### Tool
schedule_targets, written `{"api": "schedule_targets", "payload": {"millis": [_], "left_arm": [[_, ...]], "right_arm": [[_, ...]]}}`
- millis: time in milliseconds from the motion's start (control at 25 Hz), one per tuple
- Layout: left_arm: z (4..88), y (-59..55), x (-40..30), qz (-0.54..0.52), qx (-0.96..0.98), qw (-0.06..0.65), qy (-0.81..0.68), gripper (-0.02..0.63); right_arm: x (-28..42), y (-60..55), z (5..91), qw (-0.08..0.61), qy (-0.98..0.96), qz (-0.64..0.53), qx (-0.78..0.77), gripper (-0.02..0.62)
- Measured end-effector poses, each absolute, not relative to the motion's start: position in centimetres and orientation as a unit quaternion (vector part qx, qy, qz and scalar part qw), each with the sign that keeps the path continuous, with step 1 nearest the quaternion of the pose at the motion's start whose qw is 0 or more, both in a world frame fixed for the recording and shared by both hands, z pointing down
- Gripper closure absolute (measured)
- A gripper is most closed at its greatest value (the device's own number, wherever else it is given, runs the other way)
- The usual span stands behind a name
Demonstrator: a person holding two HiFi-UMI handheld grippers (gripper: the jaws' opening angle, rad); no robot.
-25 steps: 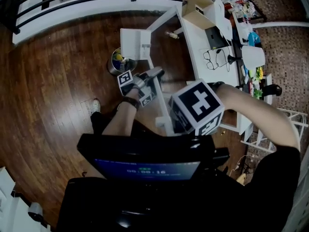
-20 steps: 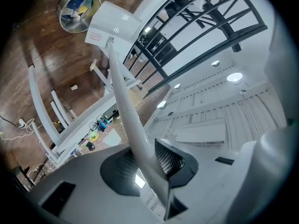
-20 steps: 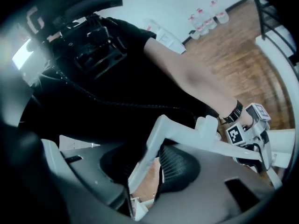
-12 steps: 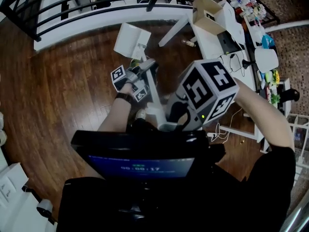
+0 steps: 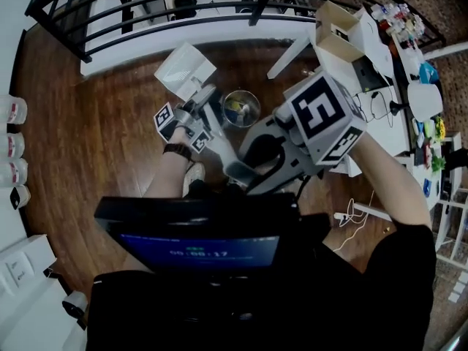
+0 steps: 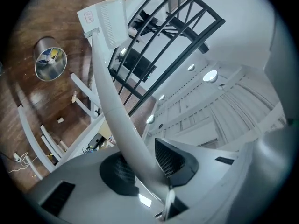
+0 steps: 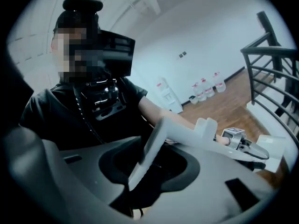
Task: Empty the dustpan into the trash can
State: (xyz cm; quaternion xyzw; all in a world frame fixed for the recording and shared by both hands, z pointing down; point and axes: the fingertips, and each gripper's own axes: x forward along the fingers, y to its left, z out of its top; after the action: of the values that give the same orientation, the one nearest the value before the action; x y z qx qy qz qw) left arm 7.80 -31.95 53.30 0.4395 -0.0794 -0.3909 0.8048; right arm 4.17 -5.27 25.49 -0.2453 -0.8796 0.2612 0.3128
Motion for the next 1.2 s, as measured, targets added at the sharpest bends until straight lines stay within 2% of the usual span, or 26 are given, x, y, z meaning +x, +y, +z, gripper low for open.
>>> {"api": "schedule_targets", "payload": {"millis": [240, 680, 840, 1200], "left_arm": [[52.9, -34.1, 2.5, -0.405, 0.453, 0.786, -0.113, 0.517], [52.8, -35.7, -0.3, -0.399, 0.46, 0.787, -0.096, 0.523], [53.1, -36.1, -0.7, -0.4, 0.456, 0.79, -0.09, 0.522], [54.9, -36.3, -0.6, -0.388, 0.444, 0.804, -0.082, 0.502]], "right_arm": [[1.1, -7.7, 24.5, 0.196, -0.92, 0.281, -0.194, 0.469], [-1.3, -11.2, 23.2, 0.012, -0.939, 0.32, -0.128, 0.468], [-1.6, -12.5, 23.0, -0.01, -0.938, 0.328, -0.115, 0.468], [-3.1, -14.6, 23.8, -0.007, -0.933, 0.348, -0.087, 0.466]]}}
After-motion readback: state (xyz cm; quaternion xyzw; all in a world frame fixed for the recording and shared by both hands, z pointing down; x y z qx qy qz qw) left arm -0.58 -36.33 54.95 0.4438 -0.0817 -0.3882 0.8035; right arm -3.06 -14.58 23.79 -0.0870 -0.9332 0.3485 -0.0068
